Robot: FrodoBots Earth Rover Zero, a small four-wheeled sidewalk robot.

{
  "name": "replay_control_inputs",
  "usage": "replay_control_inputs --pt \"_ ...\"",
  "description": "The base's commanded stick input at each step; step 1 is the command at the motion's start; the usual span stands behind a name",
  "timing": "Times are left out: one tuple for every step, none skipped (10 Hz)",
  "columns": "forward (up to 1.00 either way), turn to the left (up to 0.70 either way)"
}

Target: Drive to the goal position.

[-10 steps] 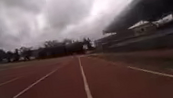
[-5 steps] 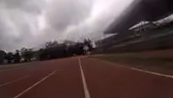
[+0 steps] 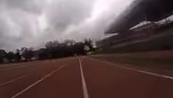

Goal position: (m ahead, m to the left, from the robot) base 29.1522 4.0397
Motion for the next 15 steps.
replay_control_inputs --pt "0.70 0.00" --pt "0.70 0.00" --pt "0.70 0.00" --pt "0.70 0.00" --pt "0.70 0.00" --pt "0.70 0.00" --pt "0.70 0.00" --pt "0.70 0.00" --pt "0.70 0.00" --pt "0.70 0.00" --pt "0.70 0.00" --pt "0.70 0.00" --pt "0.70 0.00" --pt "0.70 0.00" --pt "0.70 0.00"
